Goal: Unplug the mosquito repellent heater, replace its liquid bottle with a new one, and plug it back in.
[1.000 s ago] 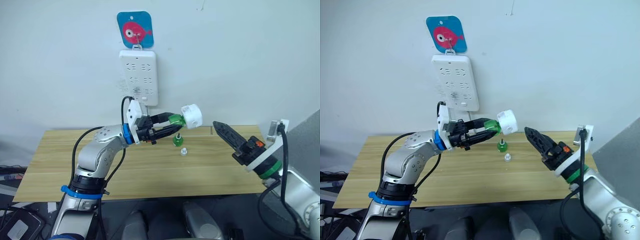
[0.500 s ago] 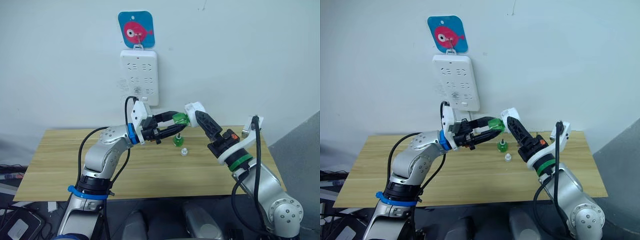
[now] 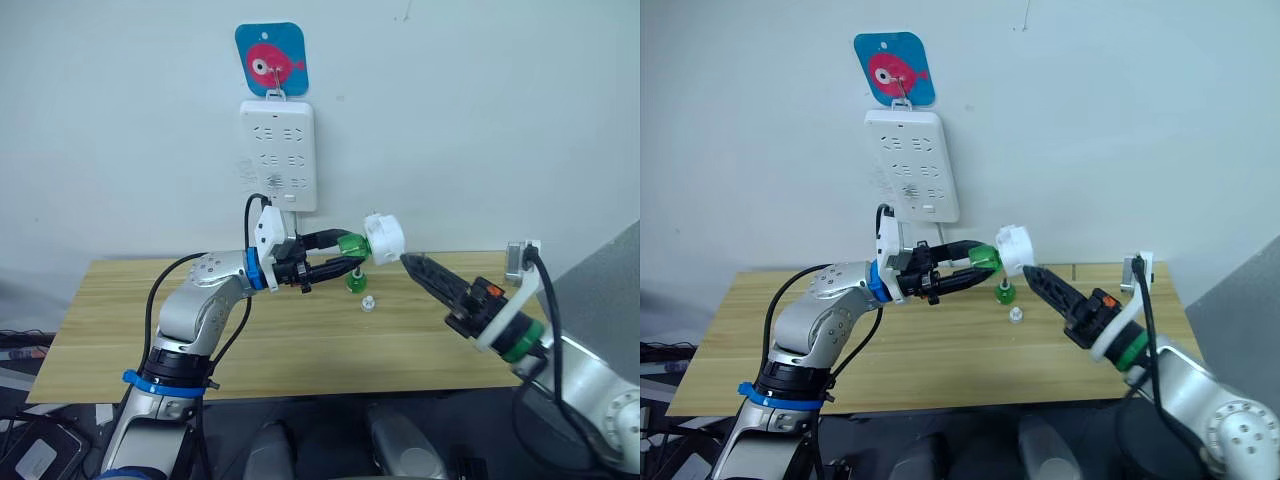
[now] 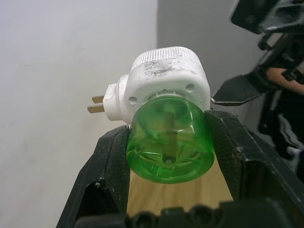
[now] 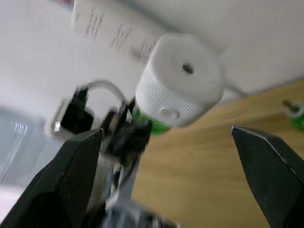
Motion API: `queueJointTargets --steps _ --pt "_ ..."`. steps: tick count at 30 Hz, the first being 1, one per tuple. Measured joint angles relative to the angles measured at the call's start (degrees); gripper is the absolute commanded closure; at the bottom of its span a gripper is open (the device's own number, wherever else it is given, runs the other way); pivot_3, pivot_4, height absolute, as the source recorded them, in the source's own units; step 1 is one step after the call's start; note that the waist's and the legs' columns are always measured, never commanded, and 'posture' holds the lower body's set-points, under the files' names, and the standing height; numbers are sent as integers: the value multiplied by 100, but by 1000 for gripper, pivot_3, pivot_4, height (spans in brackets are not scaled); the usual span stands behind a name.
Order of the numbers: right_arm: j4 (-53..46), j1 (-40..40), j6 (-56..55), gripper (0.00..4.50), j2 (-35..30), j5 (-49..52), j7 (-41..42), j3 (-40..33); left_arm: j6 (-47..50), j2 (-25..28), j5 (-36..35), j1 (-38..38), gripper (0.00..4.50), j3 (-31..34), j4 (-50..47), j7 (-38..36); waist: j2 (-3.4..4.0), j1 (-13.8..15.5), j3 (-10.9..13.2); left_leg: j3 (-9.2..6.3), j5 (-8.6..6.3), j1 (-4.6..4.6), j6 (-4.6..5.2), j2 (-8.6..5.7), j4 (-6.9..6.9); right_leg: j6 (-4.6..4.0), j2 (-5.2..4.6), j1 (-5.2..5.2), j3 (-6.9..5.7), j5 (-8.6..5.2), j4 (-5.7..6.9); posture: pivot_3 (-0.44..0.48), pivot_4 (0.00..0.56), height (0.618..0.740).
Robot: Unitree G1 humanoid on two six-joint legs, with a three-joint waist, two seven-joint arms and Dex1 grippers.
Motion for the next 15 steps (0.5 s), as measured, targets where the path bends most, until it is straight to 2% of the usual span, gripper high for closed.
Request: queueJointTargets --steps 4,8,10,12,15 --pt "706 -7 756 0 -902 -193 1253 -202 293 323 -195 4 2156 -4 -68 -435 2 -2 1 4 -1 2 2 0 1 1 1 -1 5 0 0 -240 157 732" --pt "1075 -405 1153 0 -1414 -1401 2490 -82 731 622 -503 6 2156 -4 -270 -772 1 3 1 4 -1 2 2 0 2 1 1 -2 4 -1 -2 -229 155 732" --pt "1223 -573 1284 594 -1432 -1768 2898 78 896 723 -632 4 2156 0 -379 -887 1 8 1 3 -2 1 2 0 1 2 0 -2 2 -1 -3 -229 155 732" --pt "1410 -761 1478 1259 -1416 -1652 3027 200 847 787 -625 7 2156 -9 -470 -989 1 9 1 3 -2 -1 2 -1 2 2 0 -1 2 -1 -4 -219 155 732" --pt "1675 -970 1811 1304 -1457 -974 3110 246 585 789 -508 4 2156 -11 -514 -1045 1 20 1 4 -2 -1 2 -1 3 1 -1 1 3 -1 -5 -210 157 732"
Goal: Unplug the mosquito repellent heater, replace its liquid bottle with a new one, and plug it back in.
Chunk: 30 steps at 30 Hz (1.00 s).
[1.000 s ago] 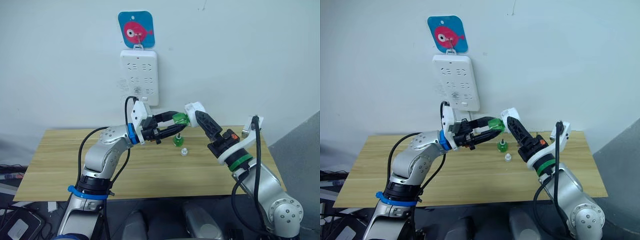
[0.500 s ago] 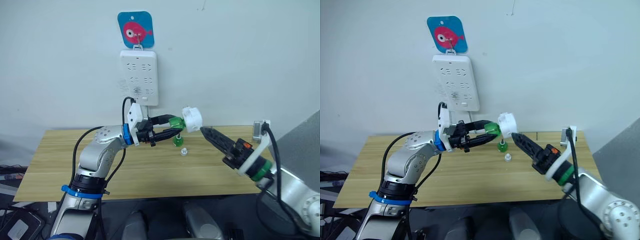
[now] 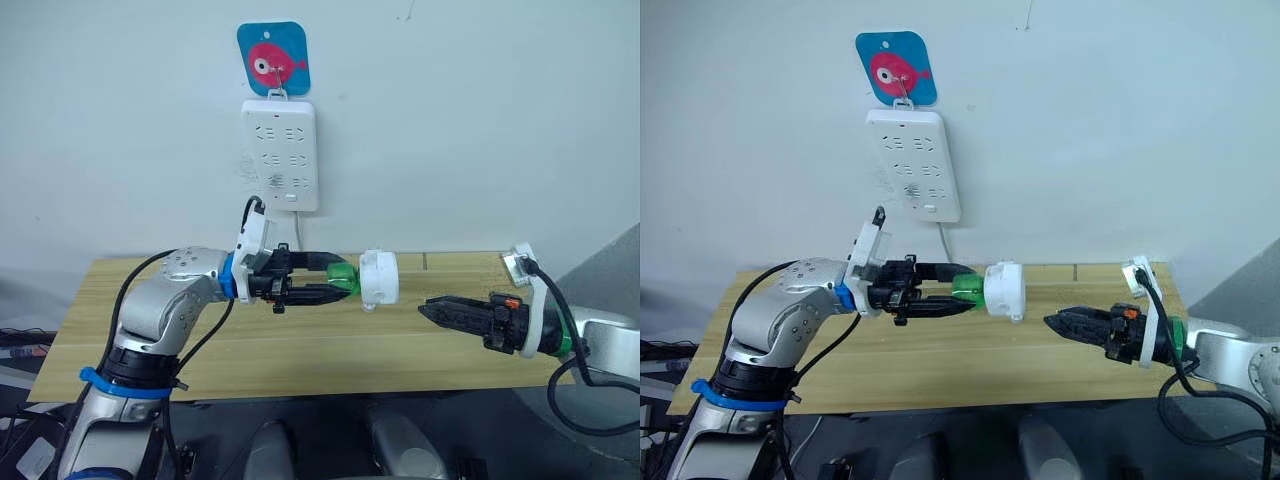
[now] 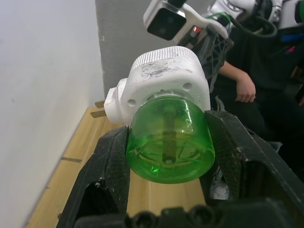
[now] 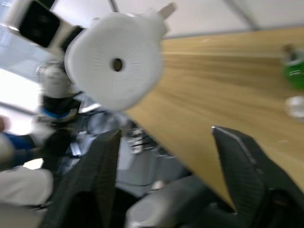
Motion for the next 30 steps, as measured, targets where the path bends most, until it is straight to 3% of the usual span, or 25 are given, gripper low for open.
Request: queueJointTargets --steps 5,13,30 --pt "348 -117 153 27 -98 951 -209 3 -619 -115 378 2 2156 -7 77 66 0 27 0 1 -1 0 1 -1 2 0 0 1 3 0 -2 -203 157 732" --pt "552 -618 336 0 52 1101 -578 515 -1364 -137 730 103 2156 -216 81 -155 0 30 0 4 -1 0 2 0 2 1 0 -1 6 0 -2 -204 158 732" --pt "973 -1263 739 0 514 1101 -571 905 -1630 -240 791 127 2156 -385 52 -221 0 40 0 4 -2 0 3 1 1 1 0 -2 5 0 -2 -199 157 732"
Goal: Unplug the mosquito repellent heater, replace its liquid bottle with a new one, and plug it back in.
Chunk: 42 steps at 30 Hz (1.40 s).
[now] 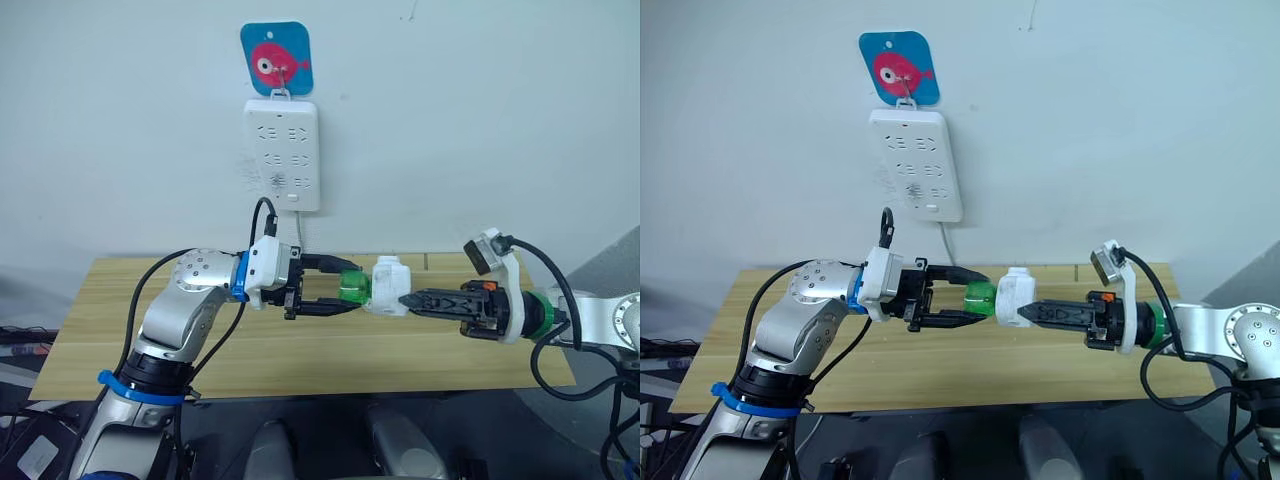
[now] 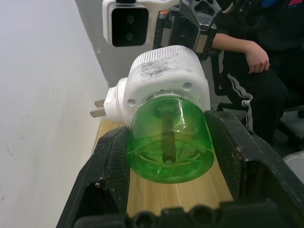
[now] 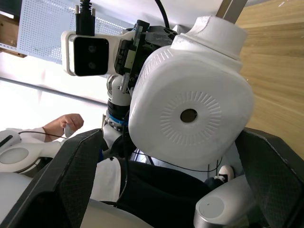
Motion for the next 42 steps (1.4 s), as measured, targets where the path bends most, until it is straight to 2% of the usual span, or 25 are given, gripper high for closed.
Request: queueJointTargets --steps 14,17,19,20,28,30,33,35,42 --pt "218 -195 150 0 389 0 -125 48 -154 -68 36 1 2156 -112 -20 -16 0 -2 0 0 0 0 0 0 0 0 0 0 0 0 1 -196 157 732" --pt "236 -216 163 574 425 -2 -157 66 -225 -74 52 2 2156 -114 -32 -47 0 -2 0 0 0 0 0 0 0 0 0 0 0 0 0 -196 157 732" --pt "271 -219 168 1268 465 -7 -203 103 -245 -103 49 3 2156 -111 -75 -44 0 -2 0 0 0 0 0 0 0 0 0 0 0 0 1 -195 156 732" --pt "281 -219 171 1477 479 -7 -221 108 -245 -96 51 6 2157 -110 -74 -44 0 -2 0 0 0 0 0 0 -1 0 0 0 0 0 1 -195 156 732" --pt "318 -217 171 1471 541 -22 -275 100 -286 -125 102 64 2157 -99 -76 28 0 -2 0 0 0 0 0 0 0 0 0 0 0 0 0 -197 157 732" --pt "319 -214 166 1471 540 -23 -276 82 -268 -175 96 63 1425 -91 -74 65 0 -2 0 0 0 0 0 0 -1 0 0 0 -1 0 0 -197 157 732" --pt "288 -213 158 1471 658 -18 -265 93 -242 -304 100 43 565 -93 -53 212 0 -2 0 0 0 0 0 0 0 0 0 -1 0 0 1 -197 157 732" --pt "274 -211 159 1471 658 -16 -264 92 -262 -211 165 34 0 -94 -36 205 0 -6 0 0 0 0 0 1 -1 0 0 -1 -1 0 1 -198 158 732" --pt "270 -202 161 1471 655 -15 -260 91 -388 122 240 108 0 -92 -38 57 0 -11 0 0 0 0 0 0 -2 0 0 -1 0 0 0 -192 158 732"
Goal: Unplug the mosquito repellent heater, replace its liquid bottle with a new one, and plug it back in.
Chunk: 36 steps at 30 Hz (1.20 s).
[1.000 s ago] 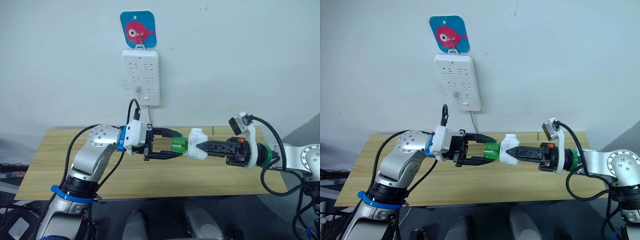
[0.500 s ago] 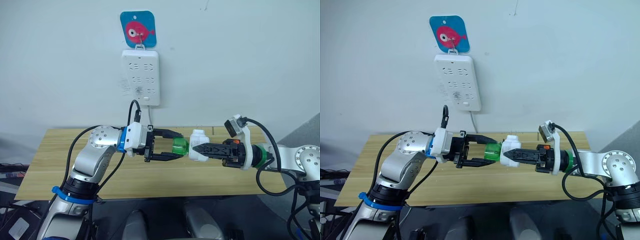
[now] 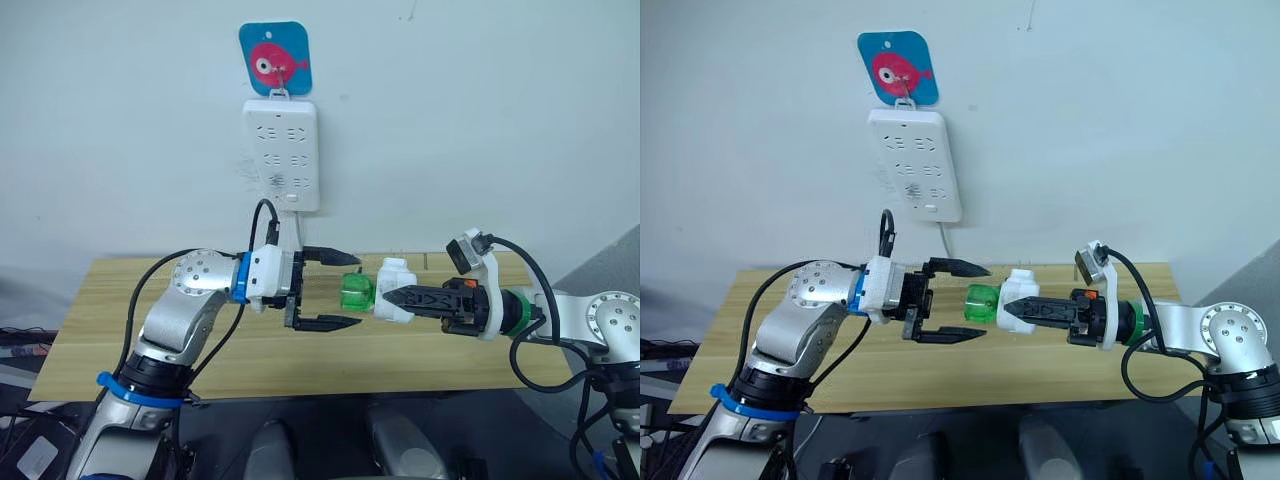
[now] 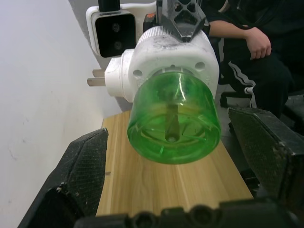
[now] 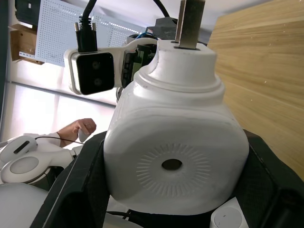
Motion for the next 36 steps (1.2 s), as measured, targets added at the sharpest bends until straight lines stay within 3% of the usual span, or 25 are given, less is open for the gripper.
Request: queueJointTargets --steps 10,13,18,32,36 --pt "0 5 84 1471 -75 0 49 0 4 45 -28 35 0 3 -180 -89 0 11 0 0 0 0 0 0 0 0 0 0 0 0 0 -188 157 732" --pt "0 3 95 1471 -75 1 66 0 -47 -14 -28 -58 600 3 -163 -119 0 13 0 0 0 0 0 0 0 0 0 0 0 0 0 -193 156 732" --pt "0 3 83 1471 -85 1 70 -2 -105 -102 -20 -69 2164 -32 -110 -161 0 8 0 1 0 0 0 0 0 0 0 0 1 0 0 -201 156 732" --pt "-3 17 127 1471 -199 0 177 -8 -193 -228 3 -60 2212 -58 -44 -223 0 5 0 0 0 0 0 0 0 0 0 0 1 0 0 -200 155 732" --pt "-59 35 152 132 -236 7 358 -8 -318 -317 48 -59 2212 -65 -21 -175 0 6 0 1 0 0 0 0 0 0 0 0 0 0 0 -201 158 732"
